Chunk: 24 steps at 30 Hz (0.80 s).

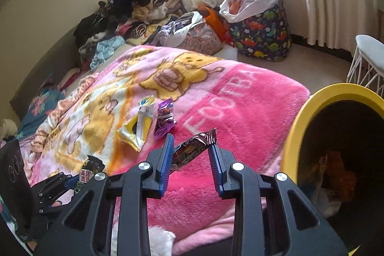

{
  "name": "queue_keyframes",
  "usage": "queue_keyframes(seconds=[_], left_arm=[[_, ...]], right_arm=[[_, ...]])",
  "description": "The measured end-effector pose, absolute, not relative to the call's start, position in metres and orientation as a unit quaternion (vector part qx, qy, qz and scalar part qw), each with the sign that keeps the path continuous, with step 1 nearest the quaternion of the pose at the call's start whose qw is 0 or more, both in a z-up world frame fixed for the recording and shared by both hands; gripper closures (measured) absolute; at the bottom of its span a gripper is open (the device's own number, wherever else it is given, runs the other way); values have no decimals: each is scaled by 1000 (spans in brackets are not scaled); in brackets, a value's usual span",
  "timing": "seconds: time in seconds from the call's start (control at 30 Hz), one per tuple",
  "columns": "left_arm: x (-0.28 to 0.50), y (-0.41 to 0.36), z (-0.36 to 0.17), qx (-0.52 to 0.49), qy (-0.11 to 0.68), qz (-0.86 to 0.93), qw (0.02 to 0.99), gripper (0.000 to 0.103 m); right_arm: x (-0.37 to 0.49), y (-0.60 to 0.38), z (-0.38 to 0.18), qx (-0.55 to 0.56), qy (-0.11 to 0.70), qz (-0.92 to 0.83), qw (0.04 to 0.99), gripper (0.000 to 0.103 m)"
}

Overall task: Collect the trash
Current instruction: 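Carry the green snack packet and candy wrapper over the yellow bin with both tools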

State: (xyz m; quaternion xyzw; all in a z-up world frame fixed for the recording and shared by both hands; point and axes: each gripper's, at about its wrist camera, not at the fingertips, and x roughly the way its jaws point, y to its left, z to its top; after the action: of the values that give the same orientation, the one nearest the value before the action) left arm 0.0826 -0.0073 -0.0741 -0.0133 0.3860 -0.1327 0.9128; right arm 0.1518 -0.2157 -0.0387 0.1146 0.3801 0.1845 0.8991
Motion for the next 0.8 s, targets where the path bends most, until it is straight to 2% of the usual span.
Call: queue_keyframes(seconds=[0.8], left_arm=[[90,-71,-39,12,339,-175,925,71]], right_arm=[[135,-281,-16,161,335,139,918,75]])
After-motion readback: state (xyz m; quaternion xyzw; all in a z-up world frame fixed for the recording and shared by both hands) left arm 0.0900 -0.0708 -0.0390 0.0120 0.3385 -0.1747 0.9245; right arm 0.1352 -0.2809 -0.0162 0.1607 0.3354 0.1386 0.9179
